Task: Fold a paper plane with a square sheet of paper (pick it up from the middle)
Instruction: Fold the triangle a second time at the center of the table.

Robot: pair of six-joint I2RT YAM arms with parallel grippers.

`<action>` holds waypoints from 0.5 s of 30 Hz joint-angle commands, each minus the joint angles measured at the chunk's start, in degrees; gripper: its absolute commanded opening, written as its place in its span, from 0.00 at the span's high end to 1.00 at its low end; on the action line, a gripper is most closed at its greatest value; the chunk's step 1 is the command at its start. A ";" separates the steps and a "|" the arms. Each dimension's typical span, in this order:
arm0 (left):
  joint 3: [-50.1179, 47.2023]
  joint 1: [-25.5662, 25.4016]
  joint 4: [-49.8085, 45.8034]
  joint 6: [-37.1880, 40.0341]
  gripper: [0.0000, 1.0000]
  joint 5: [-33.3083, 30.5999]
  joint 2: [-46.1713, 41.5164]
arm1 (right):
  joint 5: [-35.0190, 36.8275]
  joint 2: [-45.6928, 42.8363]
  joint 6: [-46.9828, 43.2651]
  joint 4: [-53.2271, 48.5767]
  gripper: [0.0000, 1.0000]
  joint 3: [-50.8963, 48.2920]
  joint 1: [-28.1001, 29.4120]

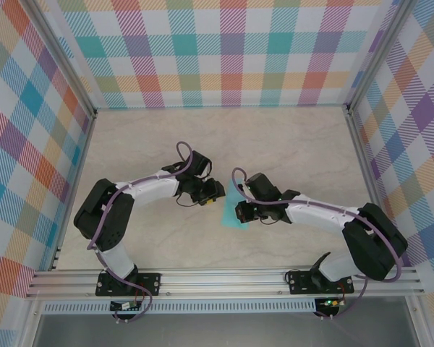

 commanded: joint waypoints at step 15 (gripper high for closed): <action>-1.06 -0.11 0.01 2.34 0.65 3.35 -0.32 | -12.45 3.49 -2.63 -3.94 0.92 1.97 -9.64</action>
